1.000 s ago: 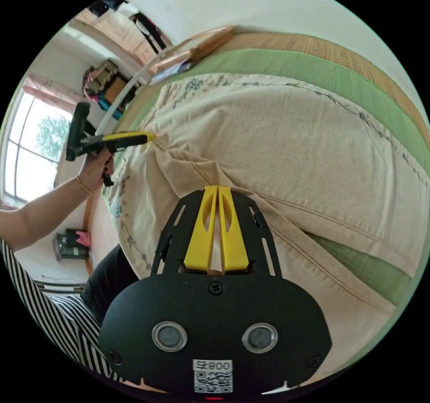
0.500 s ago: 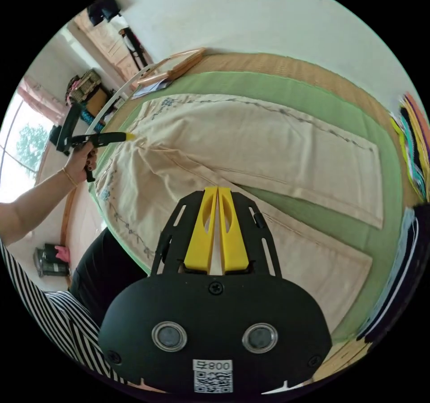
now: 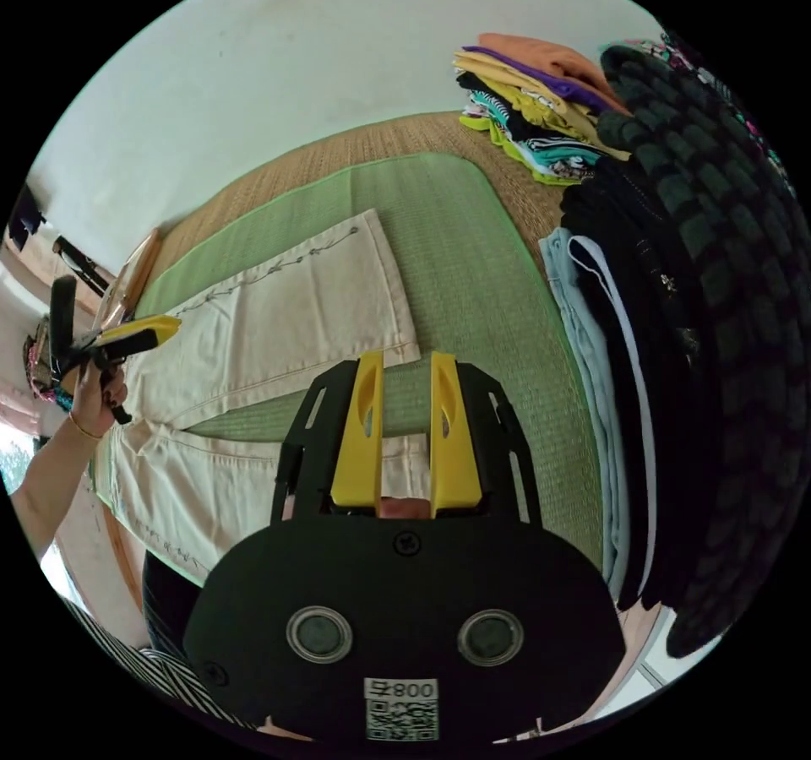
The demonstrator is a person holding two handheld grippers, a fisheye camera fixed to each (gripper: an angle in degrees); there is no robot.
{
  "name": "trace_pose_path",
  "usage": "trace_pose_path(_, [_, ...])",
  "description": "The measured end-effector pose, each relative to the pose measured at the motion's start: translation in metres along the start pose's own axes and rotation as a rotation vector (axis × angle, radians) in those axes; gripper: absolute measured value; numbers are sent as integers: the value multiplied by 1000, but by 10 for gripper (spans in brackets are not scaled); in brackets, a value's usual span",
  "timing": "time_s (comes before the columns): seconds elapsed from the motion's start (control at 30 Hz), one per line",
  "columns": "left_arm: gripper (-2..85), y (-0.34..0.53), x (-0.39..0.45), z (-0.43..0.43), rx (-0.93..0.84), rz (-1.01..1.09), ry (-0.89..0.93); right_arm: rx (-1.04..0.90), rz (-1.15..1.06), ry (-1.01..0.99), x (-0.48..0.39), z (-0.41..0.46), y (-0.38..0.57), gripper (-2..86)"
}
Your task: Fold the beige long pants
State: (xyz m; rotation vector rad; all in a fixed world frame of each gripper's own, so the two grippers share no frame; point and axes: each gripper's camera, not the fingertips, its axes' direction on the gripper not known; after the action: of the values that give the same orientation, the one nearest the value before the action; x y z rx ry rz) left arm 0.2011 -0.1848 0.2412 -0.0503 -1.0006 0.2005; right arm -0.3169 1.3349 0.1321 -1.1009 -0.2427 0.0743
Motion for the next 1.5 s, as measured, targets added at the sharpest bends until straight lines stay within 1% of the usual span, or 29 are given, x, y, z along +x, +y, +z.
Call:
trace_pose_path(0.07, [68,-52,17,15,-20,54,-29,-32,-7,-44,22,10,-8,91])
trace_pose_path(0.13, [72,-87,27,26,-37,78,-60,-47,-11,-45,32,15,-8,85])
trace_pose_path(0.27, [79,-153,39,45,-92,80,-157,16,-32,1,45,4,6,78])
trace_pose_path(0.3, [78,-160,40,47,-108,78,-172,20,-37,12,46,2,7,76])
trace_pose_path(0.37, [68,-178,42,61,-194,71,-203,31,-61,58,50,-2,12,63])
trace_pose_path(0.4, [64,-181,44,63,-208,71,-220,33,-61,71,52,-4,12,59])
trace_pose_path(0.43, [50,-183,52,60,-178,105,-251,34,-65,79,55,-7,13,48])
trace_pose_path(0.5, [33,-186,64,57,-182,143,-268,38,-54,62,65,-13,14,34])
trace_pose_path(0.57, [21,-190,78,46,-182,179,-281,86,-38,-32,83,-37,19,25])
trace_pose_path(0.67, [18,-192,93,13,-91,212,-244,208,-38,-193,107,-92,32,21])
trace_pose_path(0.73, [21,-193,98,-2,-41,217,-245,234,-38,-241,119,-111,36,20])
trace_pose_path(0.77, [25,-197,98,-4,-47,217,-227,228,-41,-253,125,-111,36,20])
trace_pose_path(0.8, [28,-199,97,-3,-62,213,-223,211,-40,-247,128,-108,35,20])
trace_pose_path(0.87, [41,-204,92,2,-109,146,-222,105,22,-189,149,-88,32,23])
trace_pose_path(0.93, [50,-201,95,-1,-83,136,-172,61,60,-167,166,-86,41,36])
trace_pose_path(1.0, [61,-192,107,-3,-69,177,-78,58,67,-181,180,-95,59,46])
trace_pose_path(1.03, [67,-184,118,1,-94,224,-17,50,69,-179,186,-102,75,56])
trace_pose_path(1.1, [74,-167,139,14,-162,302,59,5,83,-177,192,-106,101,67])
trace_pose_path(1.17, [79,-141,164,37,-276,398,102,-71,89,-174,189,-103,133,75])
trace_pose_path(1.3, [70,-114,184,66,-380,477,29,-170,64,-112,171,-88,156,72])
trace_pose_path(1.33, [51,-108,186,67,-345,484,-28,-144,60,-88,165,-88,156,64])
trace_pose_path(1.37, [36,-104,188,70,-354,498,-67,-163,42,-66,159,-84,151,57])
trace_pose_path(1.5, [17,-100,186,72,-353,489,-81,-161,-15,-20,140,-84,135,36])
